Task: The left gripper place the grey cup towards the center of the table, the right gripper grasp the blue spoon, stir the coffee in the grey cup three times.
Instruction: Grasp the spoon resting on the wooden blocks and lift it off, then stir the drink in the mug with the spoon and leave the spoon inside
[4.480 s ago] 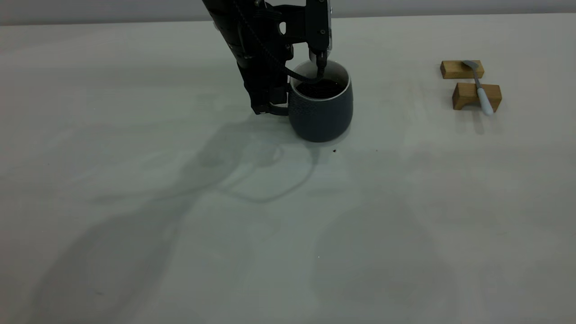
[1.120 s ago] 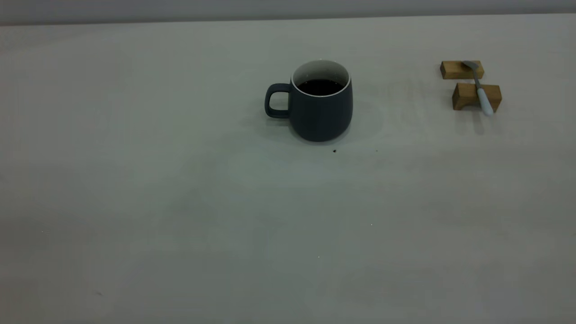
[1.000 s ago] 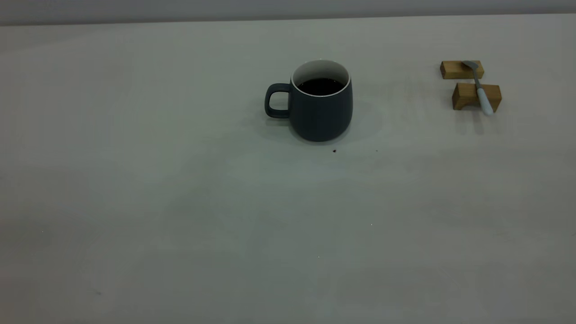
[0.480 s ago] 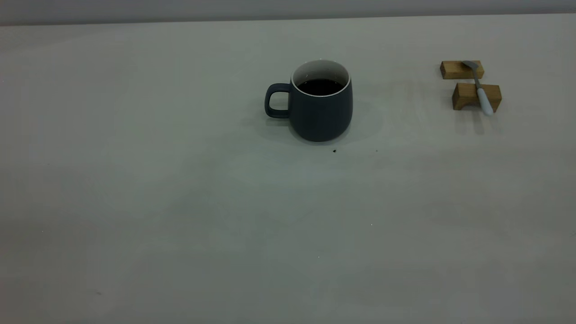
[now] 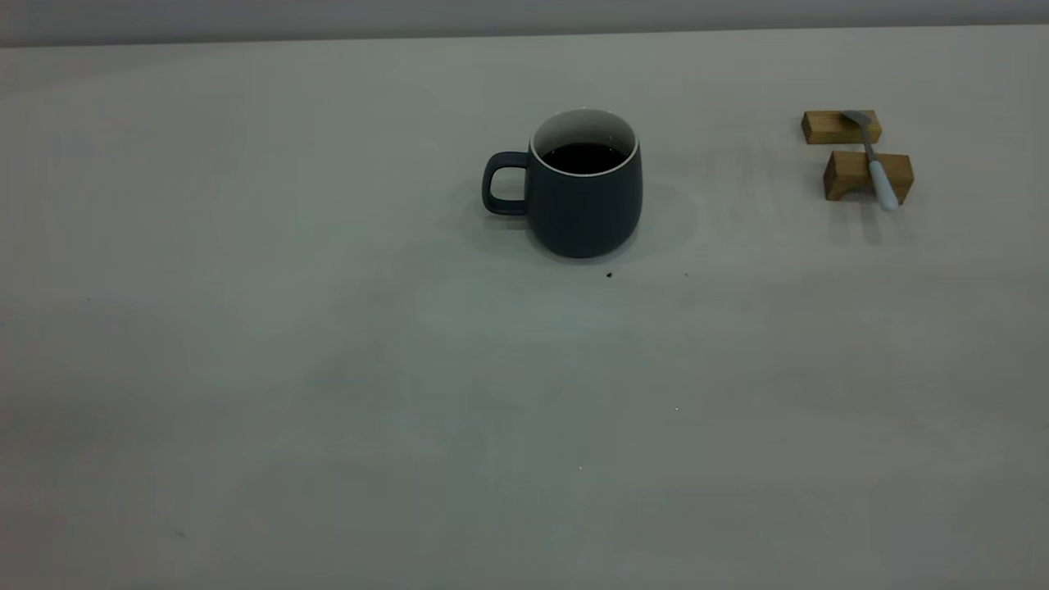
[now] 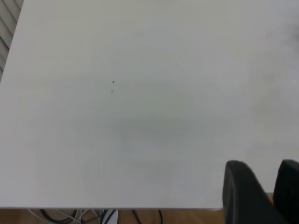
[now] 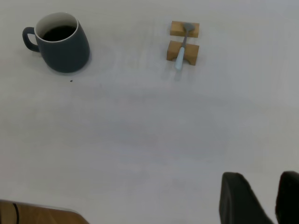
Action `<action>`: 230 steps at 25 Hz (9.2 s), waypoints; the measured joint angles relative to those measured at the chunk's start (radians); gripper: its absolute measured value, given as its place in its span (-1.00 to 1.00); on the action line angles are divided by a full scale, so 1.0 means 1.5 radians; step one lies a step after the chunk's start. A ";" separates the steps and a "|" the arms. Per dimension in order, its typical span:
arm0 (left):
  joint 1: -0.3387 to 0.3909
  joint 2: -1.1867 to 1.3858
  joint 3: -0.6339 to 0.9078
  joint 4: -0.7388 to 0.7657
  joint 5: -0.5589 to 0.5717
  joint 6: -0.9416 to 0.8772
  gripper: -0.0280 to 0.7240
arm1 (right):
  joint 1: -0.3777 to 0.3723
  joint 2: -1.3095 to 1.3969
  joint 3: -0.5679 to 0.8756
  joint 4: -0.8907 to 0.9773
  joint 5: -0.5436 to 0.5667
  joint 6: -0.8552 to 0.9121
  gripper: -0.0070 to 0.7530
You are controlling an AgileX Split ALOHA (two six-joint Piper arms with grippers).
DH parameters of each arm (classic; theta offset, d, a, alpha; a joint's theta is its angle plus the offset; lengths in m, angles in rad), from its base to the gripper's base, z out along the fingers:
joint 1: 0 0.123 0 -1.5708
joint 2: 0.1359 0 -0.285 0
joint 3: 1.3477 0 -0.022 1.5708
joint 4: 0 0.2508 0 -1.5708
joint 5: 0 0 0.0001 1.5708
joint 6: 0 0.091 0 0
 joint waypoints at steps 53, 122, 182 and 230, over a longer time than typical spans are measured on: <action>0.000 0.000 0.000 0.000 0.000 -0.001 -0.29 | 0.027 1.458 -0.571 0.015 -0.337 -0.029 0.52; 0.000 0.000 0.000 0.000 0.000 -0.002 -0.29 | 0.135 1.518 -0.854 0.753 0.040 0.561 -0.62; 0.000 -0.001 0.000 0.000 0.000 -0.002 -0.29 | 0.089 1.713 -0.859 0.952 -0.032 0.499 -0.62; 0.000 -0.001 0.000 0.000 0.000 -0.002 -0.29 | 0.092 1.746 -0.859 1.006 0.004 0.455 -0.62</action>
